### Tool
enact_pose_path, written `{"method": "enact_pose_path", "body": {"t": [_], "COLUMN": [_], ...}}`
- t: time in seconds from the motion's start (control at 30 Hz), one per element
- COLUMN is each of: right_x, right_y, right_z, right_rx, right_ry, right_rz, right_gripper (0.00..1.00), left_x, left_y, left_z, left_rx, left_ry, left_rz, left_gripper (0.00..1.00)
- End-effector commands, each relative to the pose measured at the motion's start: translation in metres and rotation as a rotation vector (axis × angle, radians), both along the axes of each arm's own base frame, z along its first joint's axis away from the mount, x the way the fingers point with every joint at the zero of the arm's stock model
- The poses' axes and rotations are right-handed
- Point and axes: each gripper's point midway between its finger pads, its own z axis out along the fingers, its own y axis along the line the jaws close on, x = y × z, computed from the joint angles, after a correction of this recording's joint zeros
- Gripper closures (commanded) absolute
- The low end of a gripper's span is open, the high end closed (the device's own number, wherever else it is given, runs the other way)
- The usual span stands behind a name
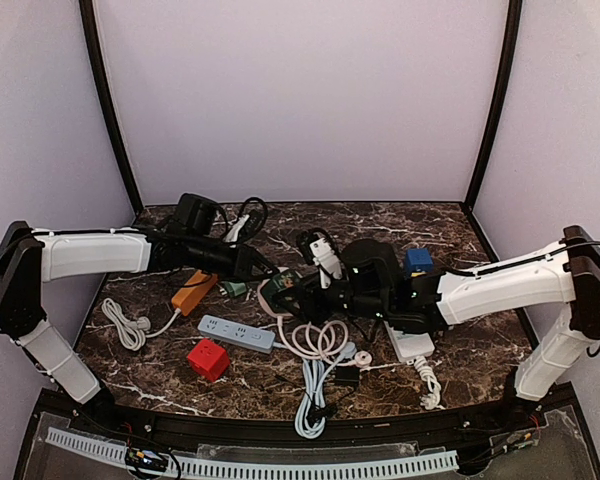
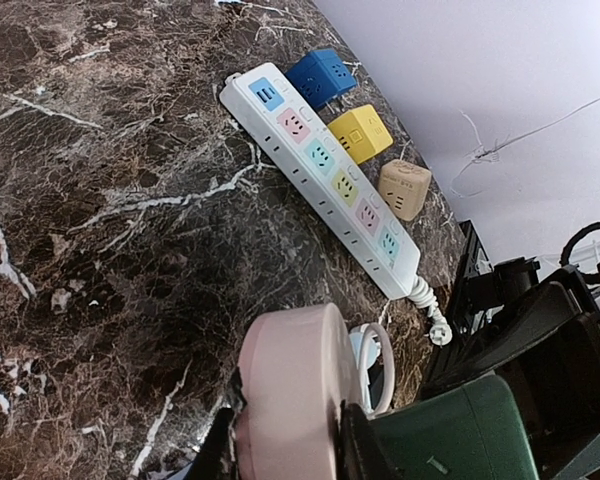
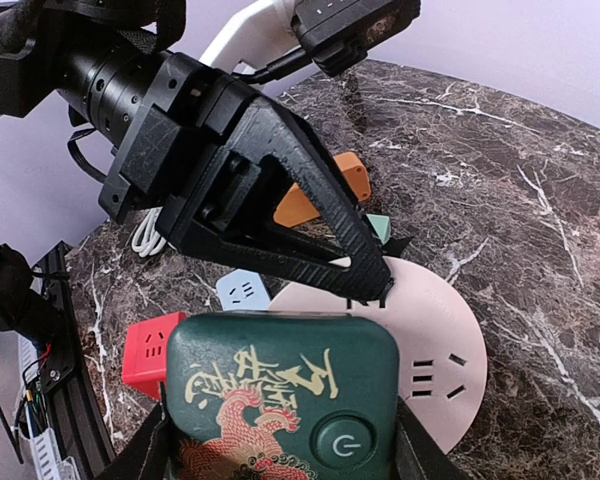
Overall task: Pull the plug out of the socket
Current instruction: Remove the plug from the socket.
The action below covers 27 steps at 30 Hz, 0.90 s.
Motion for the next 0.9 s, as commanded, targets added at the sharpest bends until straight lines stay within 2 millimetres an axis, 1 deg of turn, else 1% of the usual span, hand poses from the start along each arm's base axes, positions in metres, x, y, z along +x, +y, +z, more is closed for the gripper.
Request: {"method": "enact_pose_path", "body": {"t": [0.0,0.17,0.23,0.4,0.6,0.77,0.87], "right_x": [0.049,0.042,0.041,0.035,0.032,0.034,0.037], "right_y": [-0.022,-0.010,-0.005,0.007,0.016,0.015,0.011], "right_z": [0.020,0.021,0.017,0.016,0.019,0.022,0.023], "right_rx": [0.059,-0.008,-0.052,-0.112,-0.175,-0.175,-0.147], "right_ry": [-0.014,-0.079,-0.099,-0.154,-0.218,-0.219,-0.184], "right_rz": [-0.221,-0.212,-0.217,-0.214,-0.218,-0.228,-0.232], "right_gripper": [1.00,1.00,1.00,1.00,1.00,1.00,1.00], "left_x": [-0.009,-0.001,0.002,0.008,0.012,0.013,0.012], "left_y": [0.008,0.016,0.018,0.024,0.028,0.029,0.029], "left_z": [0.000,-0.016,-0.020,-0.028,-0.034,-0.036,-0.035], "left_rx": [0.010,0.023,0.028,0.032,0.038,0.043,0.043], "left_ry": [-0.085,-0.018,0.000,0.041,0.065,0.069,0.059], "left_rz": [-0.090,-0.054,-0.044,-0.020,-0.001,0.000,-0.009], "left_gripper": [0.99,0.99,0.99,0.99,0.99,0.99,0.99]}}
